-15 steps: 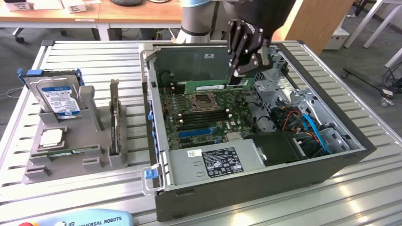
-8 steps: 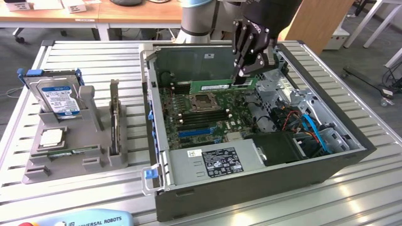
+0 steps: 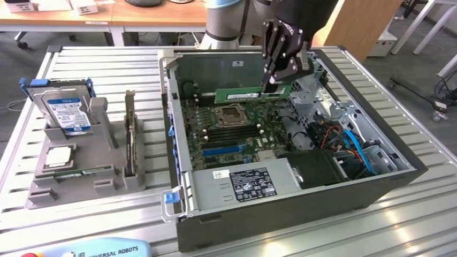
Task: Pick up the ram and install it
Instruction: 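Pick up the ram and move it above insertion slot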
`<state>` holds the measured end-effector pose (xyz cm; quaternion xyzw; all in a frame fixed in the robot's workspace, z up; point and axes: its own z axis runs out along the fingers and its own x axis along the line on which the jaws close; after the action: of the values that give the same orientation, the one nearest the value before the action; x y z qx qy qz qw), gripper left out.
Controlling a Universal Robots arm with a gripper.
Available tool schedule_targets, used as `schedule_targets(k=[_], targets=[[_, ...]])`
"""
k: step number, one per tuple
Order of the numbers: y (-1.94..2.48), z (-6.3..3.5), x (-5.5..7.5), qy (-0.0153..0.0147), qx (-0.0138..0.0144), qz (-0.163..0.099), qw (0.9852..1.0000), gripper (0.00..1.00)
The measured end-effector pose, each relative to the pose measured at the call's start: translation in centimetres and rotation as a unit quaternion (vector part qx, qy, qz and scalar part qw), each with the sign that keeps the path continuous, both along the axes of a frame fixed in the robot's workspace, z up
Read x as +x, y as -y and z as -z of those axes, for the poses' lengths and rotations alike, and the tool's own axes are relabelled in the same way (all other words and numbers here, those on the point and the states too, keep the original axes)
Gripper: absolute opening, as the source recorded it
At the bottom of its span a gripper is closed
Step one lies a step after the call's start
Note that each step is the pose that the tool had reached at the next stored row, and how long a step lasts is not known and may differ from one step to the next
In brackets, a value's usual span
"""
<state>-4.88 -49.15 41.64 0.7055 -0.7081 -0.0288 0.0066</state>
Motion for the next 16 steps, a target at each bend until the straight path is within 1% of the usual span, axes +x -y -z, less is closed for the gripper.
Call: schedule_targets(k=[3, 7, 11, 16], targets=[[-0.59, 0.05, 0.0, 0.0, 0.0007, 0.0, 1.0, 0.12], [-1.45, 0.12, 0.0, 0.0, 0.0025, 0.0, 1.0, 0.12], [-2.34, 0.2, 0.0, 0.0, 0.0051, 0.0, 1.0, 0.12], [-3.35, 0.31, 0.0, 0.0, 0.0087, 0.0, 1.0, 0.12]])
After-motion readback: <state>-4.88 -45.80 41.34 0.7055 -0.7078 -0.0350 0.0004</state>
